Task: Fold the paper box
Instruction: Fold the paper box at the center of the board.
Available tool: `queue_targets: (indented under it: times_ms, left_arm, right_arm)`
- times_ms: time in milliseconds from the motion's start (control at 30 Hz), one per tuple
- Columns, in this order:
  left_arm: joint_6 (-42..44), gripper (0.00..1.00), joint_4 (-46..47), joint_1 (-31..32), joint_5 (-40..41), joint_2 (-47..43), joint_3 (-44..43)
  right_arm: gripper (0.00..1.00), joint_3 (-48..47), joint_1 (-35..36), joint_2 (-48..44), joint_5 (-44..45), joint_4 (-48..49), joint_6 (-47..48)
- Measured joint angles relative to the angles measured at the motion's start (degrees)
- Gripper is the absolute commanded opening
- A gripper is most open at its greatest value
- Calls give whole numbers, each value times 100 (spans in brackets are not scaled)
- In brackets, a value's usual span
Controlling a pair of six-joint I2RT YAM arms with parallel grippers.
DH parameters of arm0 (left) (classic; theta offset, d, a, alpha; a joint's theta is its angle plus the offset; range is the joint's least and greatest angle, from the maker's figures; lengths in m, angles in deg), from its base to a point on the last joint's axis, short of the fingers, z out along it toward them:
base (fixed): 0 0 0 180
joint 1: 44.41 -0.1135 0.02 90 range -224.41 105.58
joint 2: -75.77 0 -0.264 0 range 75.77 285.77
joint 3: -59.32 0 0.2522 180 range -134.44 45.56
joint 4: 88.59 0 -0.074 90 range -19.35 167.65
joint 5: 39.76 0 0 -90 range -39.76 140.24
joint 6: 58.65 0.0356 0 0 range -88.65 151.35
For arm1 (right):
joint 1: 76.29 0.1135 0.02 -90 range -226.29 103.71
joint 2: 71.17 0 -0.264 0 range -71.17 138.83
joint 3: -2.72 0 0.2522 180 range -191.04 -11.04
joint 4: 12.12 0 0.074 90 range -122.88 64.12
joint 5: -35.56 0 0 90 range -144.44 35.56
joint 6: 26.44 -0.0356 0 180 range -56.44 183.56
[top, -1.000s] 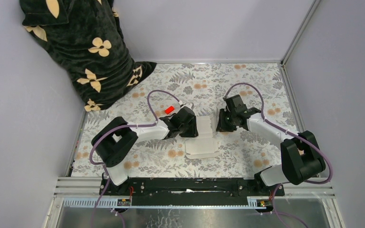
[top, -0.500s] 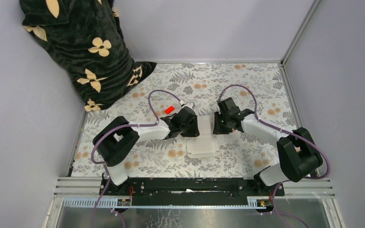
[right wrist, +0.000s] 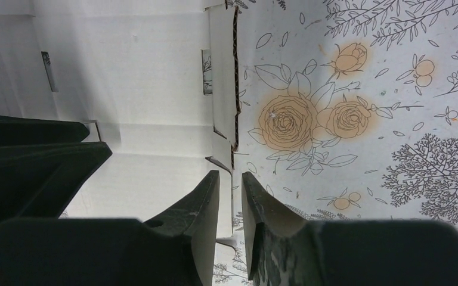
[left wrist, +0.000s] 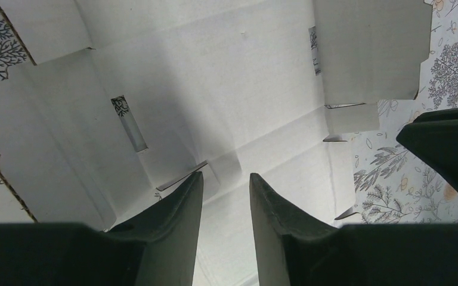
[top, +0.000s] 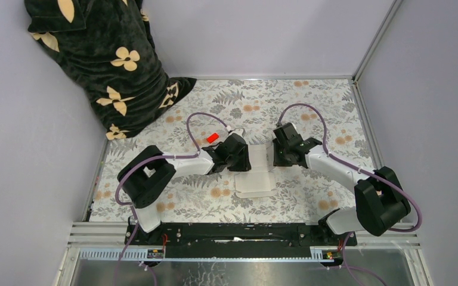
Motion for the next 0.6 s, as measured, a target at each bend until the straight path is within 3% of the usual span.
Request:
queue_targets:
  times_ms: [600]
  left_arm:
    - [7,42,11,2,-24,20,-24]
  right_arm:
    - [24,634,219,0,258,772,-11]
